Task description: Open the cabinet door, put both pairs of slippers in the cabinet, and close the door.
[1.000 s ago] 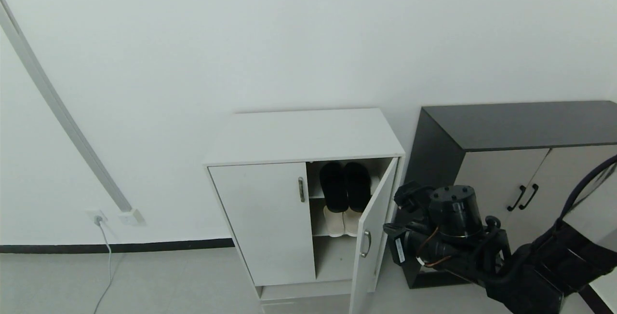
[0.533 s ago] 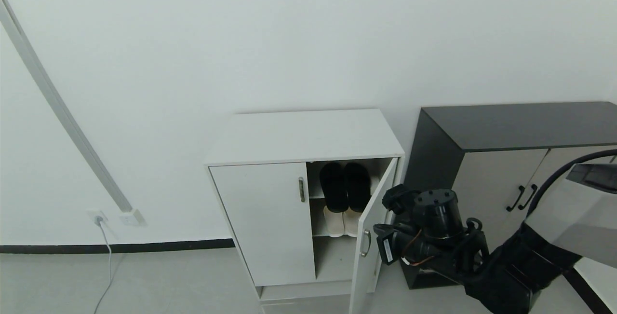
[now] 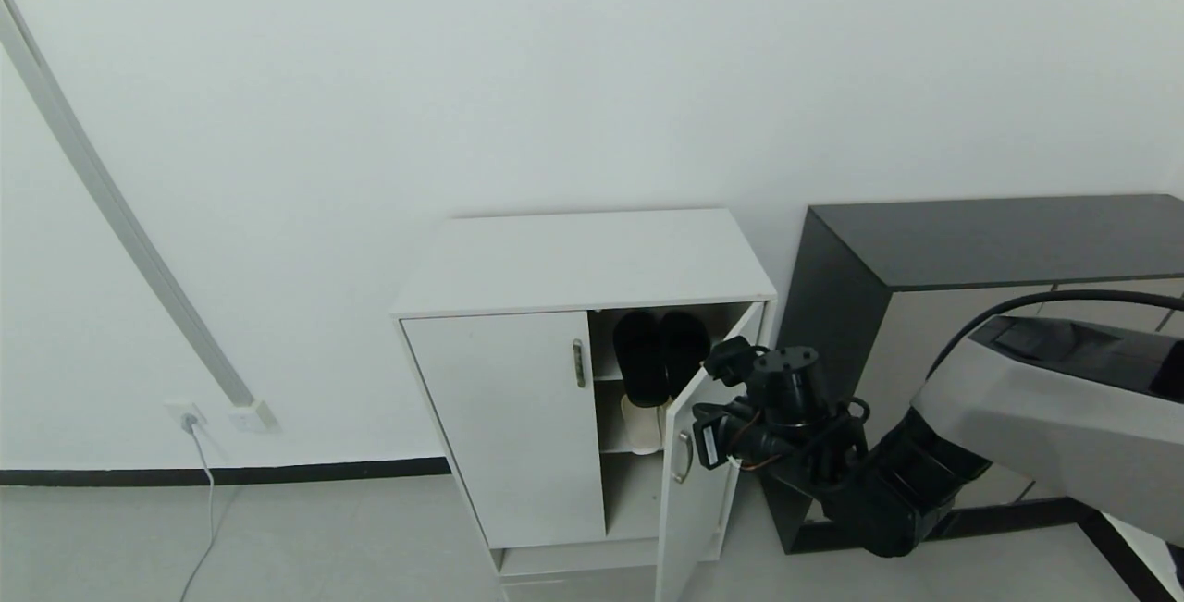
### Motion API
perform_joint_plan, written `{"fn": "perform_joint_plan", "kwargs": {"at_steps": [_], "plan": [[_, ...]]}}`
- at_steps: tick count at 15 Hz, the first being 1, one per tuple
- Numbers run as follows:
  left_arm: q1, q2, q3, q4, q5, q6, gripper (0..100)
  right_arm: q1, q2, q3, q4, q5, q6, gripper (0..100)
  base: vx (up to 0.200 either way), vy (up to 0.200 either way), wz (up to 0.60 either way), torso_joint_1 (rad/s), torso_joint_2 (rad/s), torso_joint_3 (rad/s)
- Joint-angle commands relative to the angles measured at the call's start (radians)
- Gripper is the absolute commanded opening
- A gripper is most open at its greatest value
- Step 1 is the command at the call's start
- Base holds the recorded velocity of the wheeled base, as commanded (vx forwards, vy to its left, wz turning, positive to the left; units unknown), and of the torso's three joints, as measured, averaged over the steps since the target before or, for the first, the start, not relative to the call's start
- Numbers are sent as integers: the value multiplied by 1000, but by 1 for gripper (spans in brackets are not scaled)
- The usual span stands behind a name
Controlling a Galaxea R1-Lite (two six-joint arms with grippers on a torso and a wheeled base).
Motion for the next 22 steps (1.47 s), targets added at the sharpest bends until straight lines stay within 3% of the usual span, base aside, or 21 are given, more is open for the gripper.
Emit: {"fn": "perform_joint_plan", "kwargs": {"at_steps": [1, 12, 22], "plan": [[1, 1, 0, 0, 0, 0, 0, -11, 62, -52, 0, -1, -1, 0, 0, 0, 0, 0, 0, 0], [1, 1, 0, 0, 0, 0, 0, -44, 198, -331, 100, -3, 5, 0, 0, 0, 0, 0, 0, 0], [1, 1, 0, 0, 0, 0, 0, -49, 267, -468, 101, -51, 5, 0, 0, 0, 0, 0, 0, 0]]}}
